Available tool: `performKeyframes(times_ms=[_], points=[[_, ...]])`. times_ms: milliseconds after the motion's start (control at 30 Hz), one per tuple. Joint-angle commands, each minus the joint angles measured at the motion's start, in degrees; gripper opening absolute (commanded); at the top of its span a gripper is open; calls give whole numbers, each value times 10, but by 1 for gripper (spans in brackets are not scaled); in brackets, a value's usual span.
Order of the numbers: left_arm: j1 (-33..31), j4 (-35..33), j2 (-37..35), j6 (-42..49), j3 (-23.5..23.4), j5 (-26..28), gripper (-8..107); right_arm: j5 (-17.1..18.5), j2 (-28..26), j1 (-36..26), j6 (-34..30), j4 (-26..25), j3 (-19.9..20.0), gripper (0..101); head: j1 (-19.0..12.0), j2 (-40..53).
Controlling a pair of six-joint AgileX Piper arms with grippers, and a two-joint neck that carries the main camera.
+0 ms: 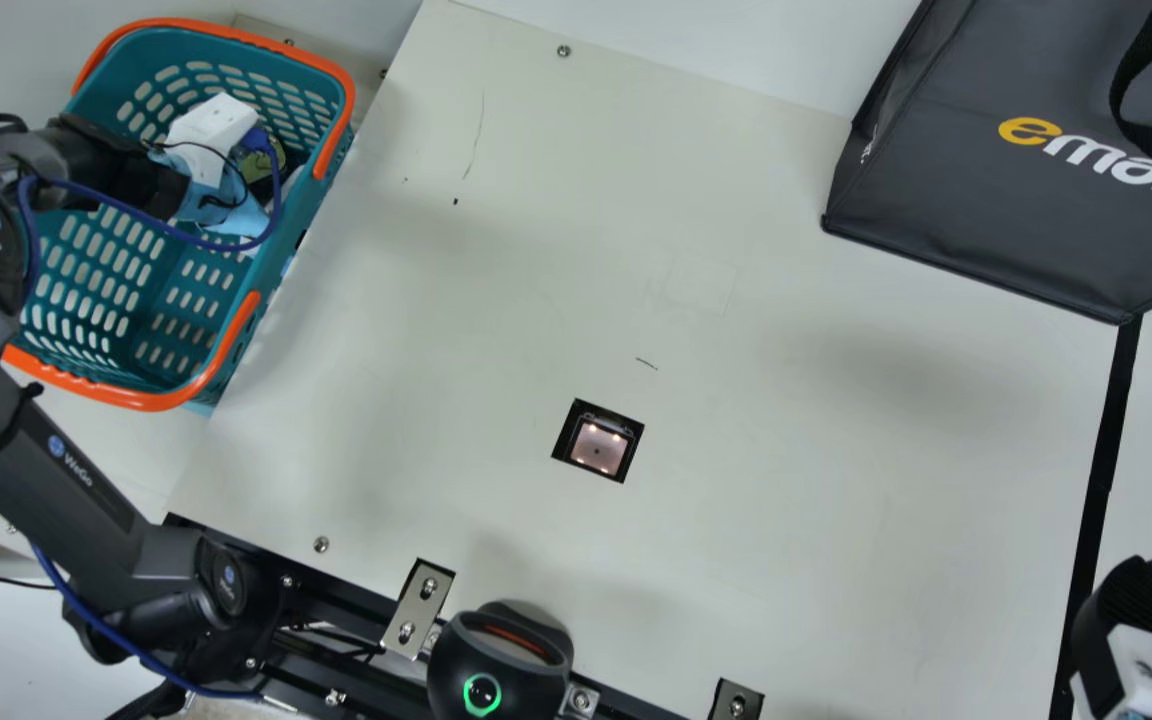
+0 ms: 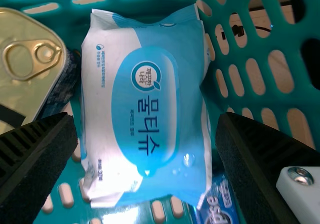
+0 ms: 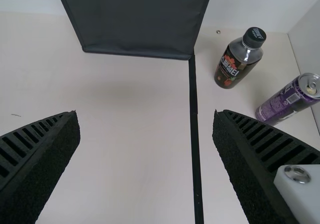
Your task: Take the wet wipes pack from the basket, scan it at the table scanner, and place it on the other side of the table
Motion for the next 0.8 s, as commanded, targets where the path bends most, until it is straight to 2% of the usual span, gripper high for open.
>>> performKeyframes(times_ms=[0,400,767], points=[[-3,-1,6,-2,-3,-2,90,0,0,0,0,0,0,95,-17,2],[-11,6,41,-20,-22,-16,90,0,0,0,0,-1,0,95,-17,2],[-11,8,40,-29,-16,-21,16,0,0,0,0,-1,0,95,-17,2]])
